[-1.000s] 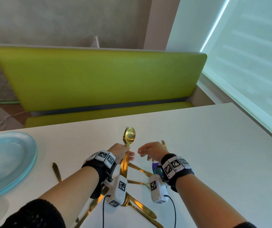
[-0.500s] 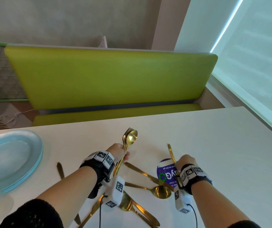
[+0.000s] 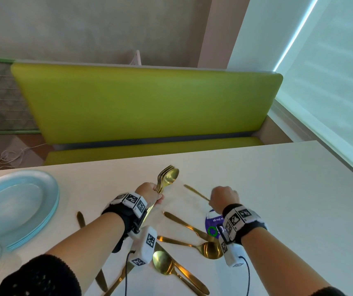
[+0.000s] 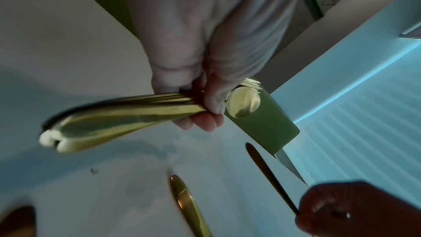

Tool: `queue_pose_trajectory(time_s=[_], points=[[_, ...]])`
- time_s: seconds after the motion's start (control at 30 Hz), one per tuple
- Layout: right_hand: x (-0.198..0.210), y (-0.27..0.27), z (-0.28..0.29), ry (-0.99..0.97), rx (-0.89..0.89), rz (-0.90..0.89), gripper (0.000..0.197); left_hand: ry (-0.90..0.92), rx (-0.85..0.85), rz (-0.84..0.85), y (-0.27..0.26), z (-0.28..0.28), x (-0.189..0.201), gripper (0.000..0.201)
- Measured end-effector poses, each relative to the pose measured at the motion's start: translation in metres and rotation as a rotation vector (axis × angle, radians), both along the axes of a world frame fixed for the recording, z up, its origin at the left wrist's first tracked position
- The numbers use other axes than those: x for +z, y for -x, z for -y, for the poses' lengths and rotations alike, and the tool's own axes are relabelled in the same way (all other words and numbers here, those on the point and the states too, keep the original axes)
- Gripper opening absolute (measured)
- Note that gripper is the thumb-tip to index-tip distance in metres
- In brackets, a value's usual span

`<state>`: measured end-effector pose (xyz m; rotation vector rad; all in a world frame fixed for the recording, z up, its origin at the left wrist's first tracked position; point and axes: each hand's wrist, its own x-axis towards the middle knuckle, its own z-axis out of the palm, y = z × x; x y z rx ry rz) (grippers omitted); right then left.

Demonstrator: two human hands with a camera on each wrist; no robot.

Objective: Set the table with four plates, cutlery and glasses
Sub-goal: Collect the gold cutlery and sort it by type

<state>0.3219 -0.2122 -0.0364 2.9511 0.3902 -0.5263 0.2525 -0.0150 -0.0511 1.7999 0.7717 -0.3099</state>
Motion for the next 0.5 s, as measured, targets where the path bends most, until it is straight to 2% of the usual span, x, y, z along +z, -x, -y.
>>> queue_pose_trajectory(time_s=[0.13, 0.23, 0.3, 0.4, 0.5], points=[[0.022, 0.016, -0.03, 0.055, 0.456, 0.116, 0.026, -0.059, -0.081, -0.012, 0.001, -0.002, 0.004, 0.019], [0.031, 0.034, -0.048, 0.087, 0.685, 0.172, 0.028, -0.047, -0.188, -0.024, 0.007, -0.001, 0.011, 0.015], [0.034, 0.044, -0.059, 0.093, 0.778, 0.191, 0.029, -0.044, -0.314, -0.049, 0.013, 0.0, 0.018, 0.015], [0.039, 0.059, -0.072, 0.097, 0.863, 0.208, 0.03, -0.142, -0.499, -0.095, 0.021, 0.002, 0.027, 0.011], [0.042, 0.069, -0.08, 0.097, 0.92, 0.218, 0.028, -0.241, -0.606, -0.123, 0.03, 0.002, 0.029, 0.025]])
